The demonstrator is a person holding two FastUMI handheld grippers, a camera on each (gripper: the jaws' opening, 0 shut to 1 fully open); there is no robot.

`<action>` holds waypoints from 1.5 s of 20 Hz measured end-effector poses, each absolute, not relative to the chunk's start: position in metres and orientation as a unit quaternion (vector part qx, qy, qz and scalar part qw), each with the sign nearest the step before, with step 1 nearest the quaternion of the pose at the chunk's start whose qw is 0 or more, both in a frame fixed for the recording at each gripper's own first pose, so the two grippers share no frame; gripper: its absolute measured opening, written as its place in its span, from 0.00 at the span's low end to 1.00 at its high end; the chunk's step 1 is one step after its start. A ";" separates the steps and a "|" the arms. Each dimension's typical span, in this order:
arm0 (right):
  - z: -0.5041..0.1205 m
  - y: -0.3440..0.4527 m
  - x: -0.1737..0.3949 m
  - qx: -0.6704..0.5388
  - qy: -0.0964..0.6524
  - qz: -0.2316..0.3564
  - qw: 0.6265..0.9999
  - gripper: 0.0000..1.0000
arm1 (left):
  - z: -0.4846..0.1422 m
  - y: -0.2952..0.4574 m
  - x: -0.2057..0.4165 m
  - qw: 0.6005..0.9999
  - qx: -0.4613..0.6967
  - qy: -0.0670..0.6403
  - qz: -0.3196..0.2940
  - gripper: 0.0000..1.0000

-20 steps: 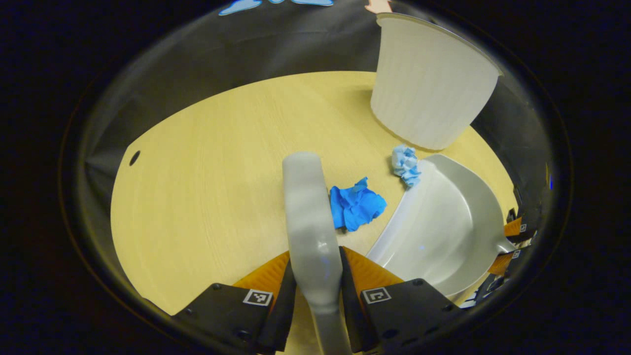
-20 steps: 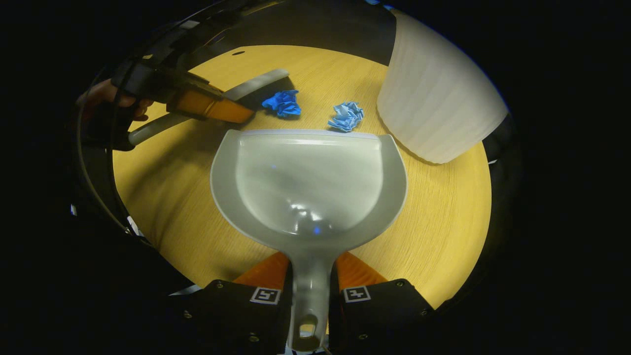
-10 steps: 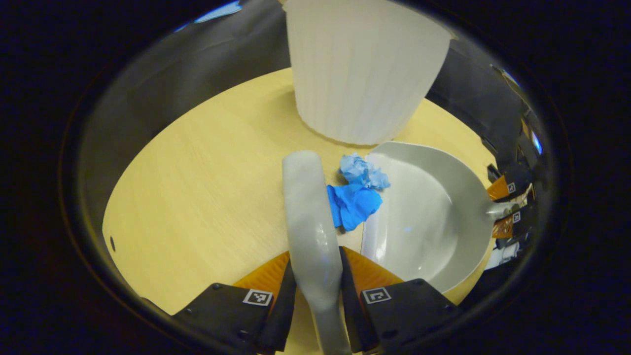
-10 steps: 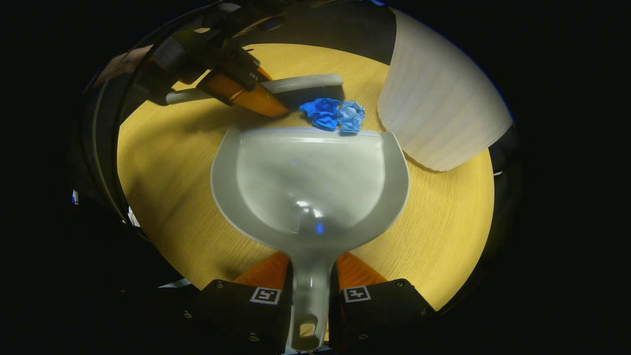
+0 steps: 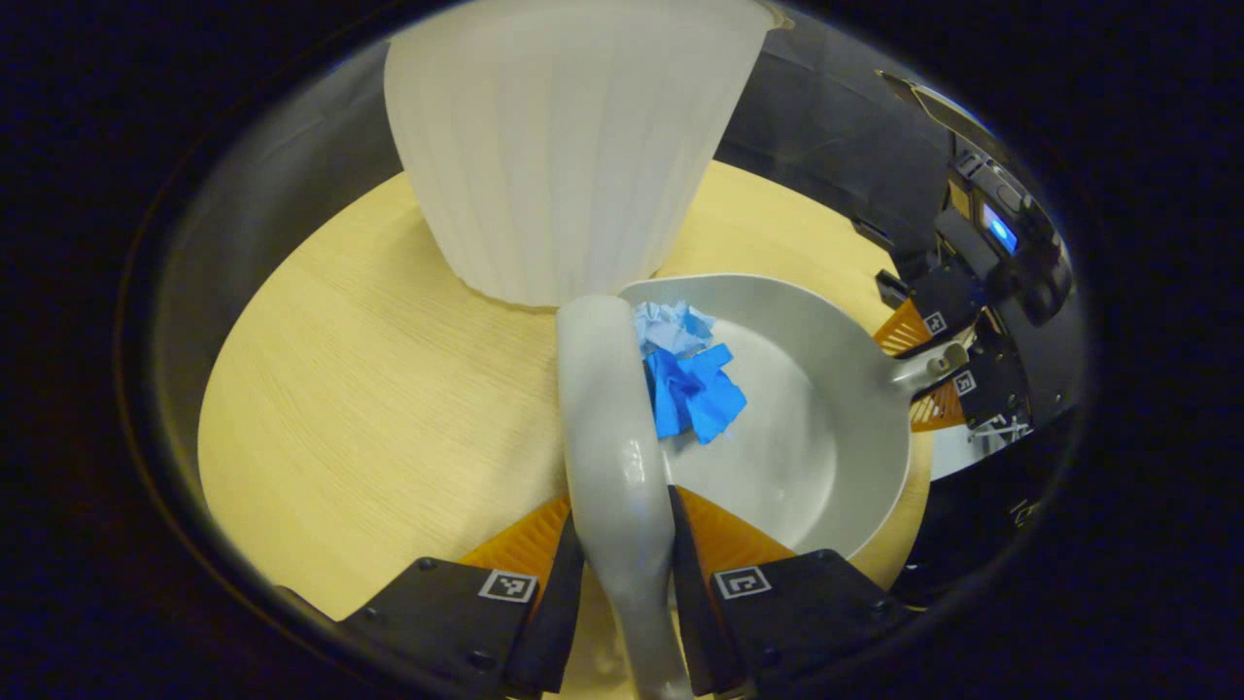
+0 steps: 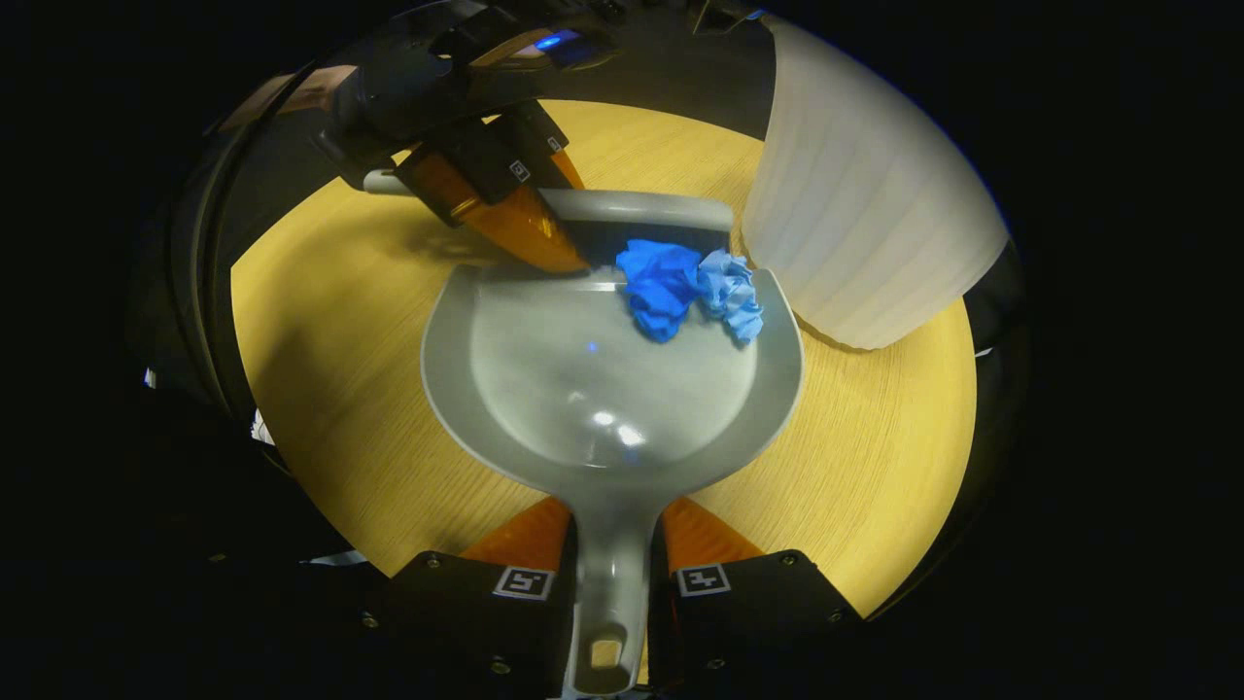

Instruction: Pick up the small broom and dustpan from the desktop, sweep the trash into the dustpan with the broom, and then empty the trash into the garbage bin.

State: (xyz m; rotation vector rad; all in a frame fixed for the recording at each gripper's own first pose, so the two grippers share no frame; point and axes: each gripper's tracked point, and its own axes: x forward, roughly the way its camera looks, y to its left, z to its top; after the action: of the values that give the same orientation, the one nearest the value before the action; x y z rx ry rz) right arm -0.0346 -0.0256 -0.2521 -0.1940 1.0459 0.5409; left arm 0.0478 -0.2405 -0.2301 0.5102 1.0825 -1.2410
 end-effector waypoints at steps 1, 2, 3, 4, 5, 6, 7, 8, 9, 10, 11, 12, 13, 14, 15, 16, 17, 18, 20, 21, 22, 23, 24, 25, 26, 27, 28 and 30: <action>-0.253 -0.025 -0.034 -0.090 0.490 0.252 0.829 0.32 | -0.229 -0.244 0.043 0.650 0.217 0.478 -0.550 0.49; -0.252 -0.025 -0.032 -0.089 0.489 0.249 0.831 0.31 | -0.229 -0.246 0.038 0.649 0.215 0.478 -0.551 0.49; -0.251 -0.025 -0.032 -0.088 0.490 0.246 0.832 0.31 | -0.229 -0.247 0.035 0.650 0.215 0.476 -0.552 0.53; -0.250 -0.024 -0.030 -0.086 0.489 0.242 0.834 0.31 | -0.228 -0.247 0.033 0.650 0.215 0.475 -0.552 0.52; -0.249 -0.024 -0.030 -0.085 0.489 0.237 0.835 0.31 | -0.227 -0.247 0.030 0.652 0.213 0.475 -0.551 0.54; -0.248 -0.024 -0.028 -0.083 0.487 0.233 0.838 0.31 | -0.226 -0.248 0.029 0.656 0.208 0.477 -0.547 0.54; -0.249 -0.024 -0.028 -0.083 0.486 0.229 0.840 0.31 | -0.226 -0.248 0.029 0.663 0.201 0.477 -0.540 0.54; -0.248 -0.024 -0.027 -0.080 0.482 0.222 0.844 0.31 | -0.225 -0.248 0.028 0.670 0.195 0.478 -0.534 0.54; -0.248 -0.024 -0.028 -0.079 0.480 0.216 0.847 0.32 | -0.224 -0.247 0.030 0.677 0.189 0.478 -0.526 0.53; -0.248 -0.024 -0.027 -0.079 0.477 0.210 0.850 0.31 | -0.223 -0.248 0.030 0.684 0.182 0.479 -0.519 0.52; -0.248 -0.024 -0.024 -0.078 0.473 0.206 0.853 0.31 | -0.221 -0.248 0.031 0.691 0.175 0.477 -0.514 0.50; -0.247 -0.024 -0.021 -0.076 0.471 0.203 0.855 0.31 | -0.220 -0.249 0.031 0.698 0.170 0.475 -0.508 0.49; -0.248 -0.026 -0.019 -0.071 0.467 0.197 0.859 0.31 | -0.219 -0.248 0.032 0.705 0.163 0.475 -0.500 0.54; -0.257 -0.023 -0.022 -0.068 0.465 0.191 0.862 0.31 | -0.218 -0.248 0.032 0.712 0.158 0.474 -0.493 0.53; -0.262 -0.022 -0.019 -0.066 0.460 0.185 0.866 0.31 | -0.217 -0.246 0.034 0.720 0.151 0.474 -0.484 0.53; -0.264 -0.021 -0.017 -0.062 0.458 0.180 0.868 0.31 | -0.216 -0.244 0.035 0.728 0.142 0.473 -0.476 0.52; -0.264 -0.018 -0.018 -0.057 0.459 0.175 0.869 0.31 | -0.214 -0.242 0.037 0.733 0.136 0.474 -0.469 0.52; -0.264 -0.017 -0.018 -0.052 0.461 0.172 0.869 0.32 | -0.212 -0.239 0.038 0.738 0.131 0.473 -0.463 0.49; -0.255 -0.017 -0.018 -0.047 0.460 0.161 0.872 0.31 | -0.208 -0.234 0.042 0.749 0.124 0.467 -0.453 0.52; -0.258 -0.015 -0.017 -0.046 0.458 0.154 0.874 0.31 | -0.206 -0.231 0.044 0.753 0.121 0.463 -0.451 0.49; -0.257 -0.015 -0.018 -0.045 0.459 0.146 0.875 0.31 | -0.203 -0.228 0.044 0.757 0.119 0.461 -0.448 0.49; -0.257 -0.015 -0.018 -0.043 0.462 0.136 0.875 0.31 | -0.201 -0.225 0.045 0.761 0.118 0.458 -0.445 0.49; -0.257 -0.015 -0.016 -0.040 0.465 0.128 0.875 0.32 | -0.200 -0.222 0.045 0.764 0.115 0.456 -0.442 0.49; -0.255 -0.011 -0.017 -0.038 0.467 0.118 0.876 0.31 | -0.199 -0.219 0.046 0.768 0.110 0.454 -0.438 0.49; -0.255 -0.009 -0.017 -0.037 0.468 0.108 0.876 0.31 | -0.197 -0.215 0.046 0.771 0.105 0.452 -0.436 0.49; -0.254 -0.007 -0.017 -0.035 0.470 0.098 0.877 0.31 | -0.193 -0.208 0.047 0.775 0.101 0.451 -0.431 0.49; -0.252 -0.006 -0.017 -0.031 0.471 0.089 0.877 0.31 | -0.189 -0.200 0.048 0.778 0.099 0.451 -0.427 0.46; -0.247 -0.001 -0.017 -0.017 0.472 0.074 0.878 0.31 | -0.189 -0.189 0.055 0.782 0.095 0.452 -0.419 0.46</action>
State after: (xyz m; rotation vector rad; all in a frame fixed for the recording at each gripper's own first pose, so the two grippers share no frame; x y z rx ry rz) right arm -0.0166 -0.0005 -0.2472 -0.0353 0.9847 0.1537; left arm 0.0550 -0.1888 -0.1886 0.2045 0.9754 -0.9048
